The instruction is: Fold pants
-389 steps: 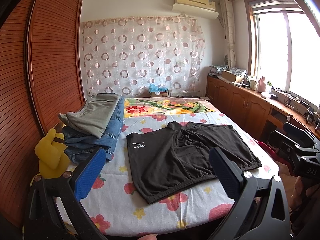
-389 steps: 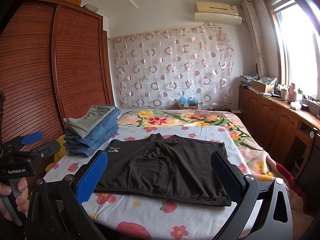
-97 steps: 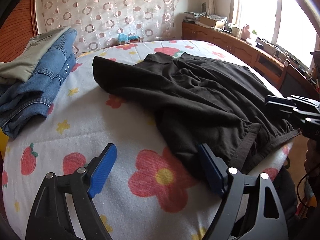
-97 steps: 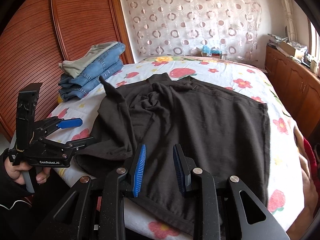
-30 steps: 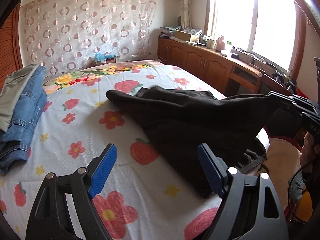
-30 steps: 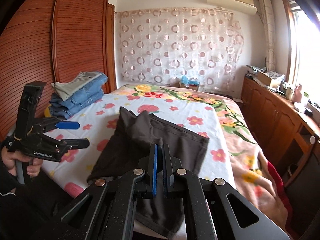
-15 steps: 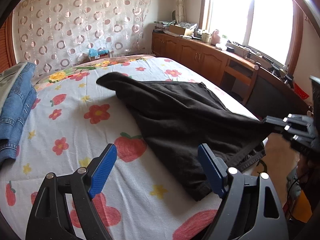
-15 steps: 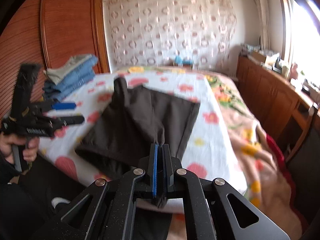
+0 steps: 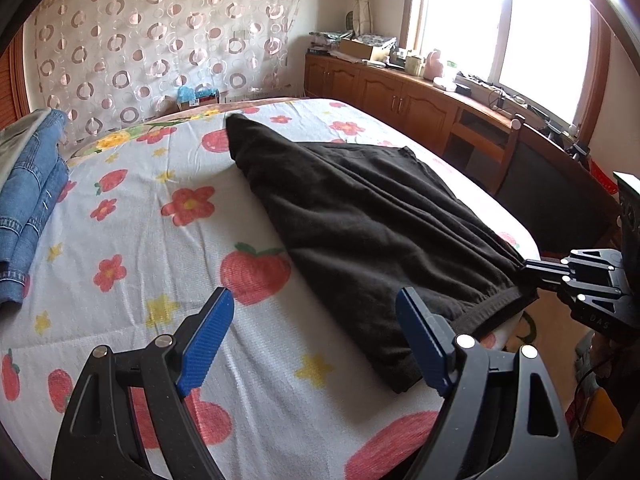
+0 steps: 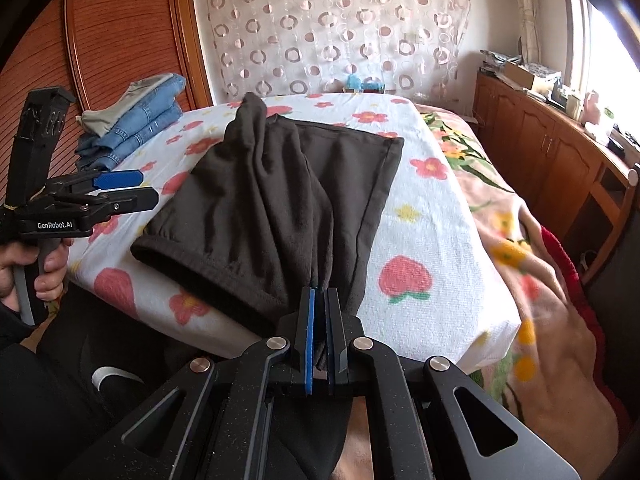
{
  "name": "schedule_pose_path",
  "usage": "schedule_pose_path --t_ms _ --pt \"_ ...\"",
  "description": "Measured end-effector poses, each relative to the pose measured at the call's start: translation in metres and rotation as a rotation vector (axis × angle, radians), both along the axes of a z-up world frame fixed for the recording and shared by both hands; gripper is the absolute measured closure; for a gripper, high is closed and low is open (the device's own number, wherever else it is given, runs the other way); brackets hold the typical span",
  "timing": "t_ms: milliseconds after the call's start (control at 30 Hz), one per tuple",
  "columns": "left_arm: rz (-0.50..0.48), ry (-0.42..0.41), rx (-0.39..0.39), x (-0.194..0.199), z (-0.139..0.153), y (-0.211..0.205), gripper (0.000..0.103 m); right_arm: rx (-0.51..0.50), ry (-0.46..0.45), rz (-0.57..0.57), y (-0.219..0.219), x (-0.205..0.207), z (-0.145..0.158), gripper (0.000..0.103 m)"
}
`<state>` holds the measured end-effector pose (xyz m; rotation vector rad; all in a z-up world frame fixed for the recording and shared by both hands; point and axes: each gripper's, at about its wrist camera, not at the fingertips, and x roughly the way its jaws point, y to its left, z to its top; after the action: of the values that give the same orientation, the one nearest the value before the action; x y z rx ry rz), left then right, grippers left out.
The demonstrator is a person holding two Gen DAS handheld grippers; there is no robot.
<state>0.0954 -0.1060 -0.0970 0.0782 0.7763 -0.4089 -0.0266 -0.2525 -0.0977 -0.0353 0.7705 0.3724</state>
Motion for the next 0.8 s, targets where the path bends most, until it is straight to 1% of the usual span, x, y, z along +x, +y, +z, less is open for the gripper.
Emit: schedule_pose_path --t_ms 133,167,233,300,467,567,600,633,667,700,800 --pt "0.009 -0.005 -0.009 -0.001 0.003 0.002 0.019 0.019 0.000 0.000 -0.003 0.004 0.006 0.099" --pt "0.012 -0.010 -0.009 -0.001 0.004 0.003 0.019 0.020 -0.007 0.006 -0.003 0.003 0.006 0.099" --pt "0.016 -0.020 -0.010 -0.001 0.007 0.005 0.019 0.018 -0.035 0.015 -0.003 0.002 0.012 0.095" --pt "0.022 -0.029 -0.011 0.000 0.011 0.008 0.019 0.029 -0.055 0.013 -0.006 0.005 0.019 0.094" --pt "0.033 -0.050 -0.003 0.005 0.019 0.015 0.019 0.046 -0.097 0.028 -0.004 0.026 0.037 0.094" --pt "0.042 -0.062 -0.003 0.009 0.024 0.020 0.019 0.070 -0.100 0.050 0.002 0.048 0.043 0.093" --pt "0.047 -0.067 -0.004 0.010 0.026 0.022 0.019 0.075 -0.097 0.051 0.004 0.057 0.044 0.089" --pt "0.050 -0.073 -0.007 0.011 0.029 0.024 0.019 0.077 -0.092 0.054 0.008 0.068 0.045 0.080" --pt "0.053 -0.078 -0.009 0.011 0.031 0.025 0.019 0.075 -0.091 0.056 0.011 0.075 0.045 0.076" --pt "0.057 -0.084 -0.010 0.012 0.033 0.027 0.019 0.075 -0.091 0.064 0.014 0.084 0.045 0.073" --pt "0.064 -0.103 -0.009 0.014 0.040 0.034 0.019 0.074 -0.073 0.107 0.029 0.110 0.042 0.073"
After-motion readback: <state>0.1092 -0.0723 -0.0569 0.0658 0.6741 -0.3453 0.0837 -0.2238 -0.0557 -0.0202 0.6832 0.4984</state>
